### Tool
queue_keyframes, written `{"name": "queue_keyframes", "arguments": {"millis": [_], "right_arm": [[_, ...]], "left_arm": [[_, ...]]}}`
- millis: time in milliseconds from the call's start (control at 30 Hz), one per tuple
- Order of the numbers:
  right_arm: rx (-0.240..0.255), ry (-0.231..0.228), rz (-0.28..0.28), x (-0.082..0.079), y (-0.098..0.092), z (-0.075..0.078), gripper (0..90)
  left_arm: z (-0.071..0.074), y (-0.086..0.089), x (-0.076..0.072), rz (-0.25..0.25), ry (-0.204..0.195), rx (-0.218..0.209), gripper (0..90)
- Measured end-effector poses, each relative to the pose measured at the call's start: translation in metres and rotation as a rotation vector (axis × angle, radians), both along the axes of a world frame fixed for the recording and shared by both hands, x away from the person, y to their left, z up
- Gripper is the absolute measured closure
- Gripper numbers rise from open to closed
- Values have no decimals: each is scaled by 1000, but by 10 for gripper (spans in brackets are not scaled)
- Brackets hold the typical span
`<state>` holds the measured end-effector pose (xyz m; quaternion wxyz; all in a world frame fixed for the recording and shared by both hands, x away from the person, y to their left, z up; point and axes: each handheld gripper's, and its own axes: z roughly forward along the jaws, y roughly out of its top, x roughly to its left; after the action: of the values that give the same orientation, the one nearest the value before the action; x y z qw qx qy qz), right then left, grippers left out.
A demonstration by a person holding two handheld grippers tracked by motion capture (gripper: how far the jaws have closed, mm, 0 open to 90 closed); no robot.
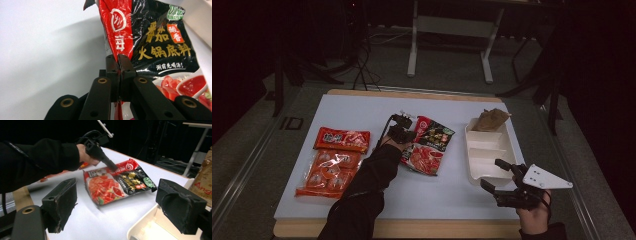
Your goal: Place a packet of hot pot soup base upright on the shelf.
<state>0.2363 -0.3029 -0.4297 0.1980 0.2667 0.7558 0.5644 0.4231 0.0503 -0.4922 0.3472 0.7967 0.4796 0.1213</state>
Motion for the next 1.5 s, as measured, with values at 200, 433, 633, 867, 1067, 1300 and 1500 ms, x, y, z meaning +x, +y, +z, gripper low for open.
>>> {"name": "queue_keyframes", "arguments": {"millis": [200, 433, 633, 867, 1067, 1300, 1500], "right_arm": [[-11, -4, -16, 0, 2, 1, 170], [-12, -4, -21, 0, 4, 3, 178], [-34, -63, -54, 0, 6, 8, 173], [-55, 16, -65, 8, 16, 9, 139], [-4, 79, -47, 17, 23, 11, 101], [8, 104, -91, 34, 27, 19, 186], [14, 126, -111, 47, 30, 21, 213]], "left_arm": [[15, -1, -17, -35, -73, -29, 894], [28, 5, -35, -64, -124, -86, 894], [36, 11, -52, -95, -163, -144, 893], [43, 18, -65, -88, -181, -191, 893], [52, 25, -80, -116, -233, -321, 892], [55, 26, -91, -147, -258, -461, 891], [54, 22, -98, -192, -282, -578, 891]]}}
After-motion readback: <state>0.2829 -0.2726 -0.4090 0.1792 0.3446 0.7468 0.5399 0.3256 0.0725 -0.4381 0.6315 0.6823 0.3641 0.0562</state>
